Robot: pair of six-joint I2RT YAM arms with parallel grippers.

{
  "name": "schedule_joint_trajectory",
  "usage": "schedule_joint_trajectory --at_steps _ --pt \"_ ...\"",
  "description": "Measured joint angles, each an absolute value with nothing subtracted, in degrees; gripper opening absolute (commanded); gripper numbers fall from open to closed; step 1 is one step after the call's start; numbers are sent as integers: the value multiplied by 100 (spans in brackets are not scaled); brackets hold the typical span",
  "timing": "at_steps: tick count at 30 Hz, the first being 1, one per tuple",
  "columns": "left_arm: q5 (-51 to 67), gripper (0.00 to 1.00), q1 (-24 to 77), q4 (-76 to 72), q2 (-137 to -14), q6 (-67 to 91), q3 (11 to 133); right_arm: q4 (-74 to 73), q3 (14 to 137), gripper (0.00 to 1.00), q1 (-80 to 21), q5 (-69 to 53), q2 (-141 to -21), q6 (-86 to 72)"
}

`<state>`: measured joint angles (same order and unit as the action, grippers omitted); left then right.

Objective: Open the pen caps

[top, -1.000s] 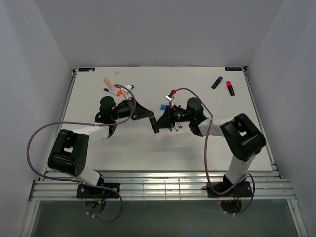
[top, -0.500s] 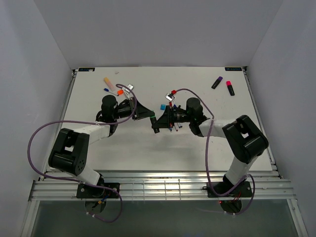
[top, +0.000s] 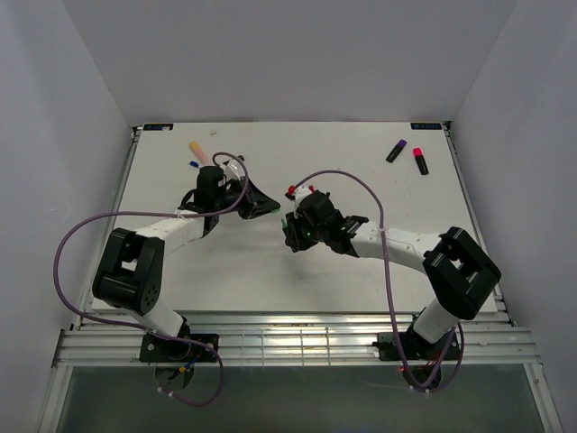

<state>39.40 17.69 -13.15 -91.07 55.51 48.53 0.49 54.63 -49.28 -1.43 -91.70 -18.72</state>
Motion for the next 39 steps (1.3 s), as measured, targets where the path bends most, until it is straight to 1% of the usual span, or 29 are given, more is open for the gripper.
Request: schedule_joint_trajectory --at_steps 4,9,17,21,26,30,33,34,37,38,39 --pt "3726 0 1782 -816 -9218 5367 5135 -163 5542 8 -4871 51 -9325 -1730" --pt "3312 0 1791 -8 -9647 4890 6099 -401 5964 8 -4727 43 -9754 -1656" --pt "3173 0 1791 718 -10991 4438 7352 -537 6567 9 -4466 78 -10438 -1662" --pt "3199 0 1802 950 -11646 4370 7690 -644 6630 9 -4313 156 -10593 -1732" --pt "3216 0 1826 1122 -12075 4348 7996 -718 6639 11 -4108 117 -10687 -1739" --pt "3221 4 1859 1160 -12254 4348 8226 -722 6676 16 -3977 25 -10753 -1734" --pt "3223 6 1863 1153 -12407 4348 8390 -722 6678 17 -3913 -47 -10785 -1734" --pt "3223 9 1870 1155 -12466 4348 8447 -722 6678 17 -3900 -67 -10801 -1734" --pt "3229 12 1890 1153 -12663 4351 8545 -722 6685 18 -3870 -130 -10857 -1732" --pt "3264 17 1890 1149 -12724 4379 8571 -722 6707 18 -3868 -154 -10886 -1732" --pt "3321 19 1890 1138 -12781 4394 8621 -722 6742 18 -3863 -176 -10919 -1730"
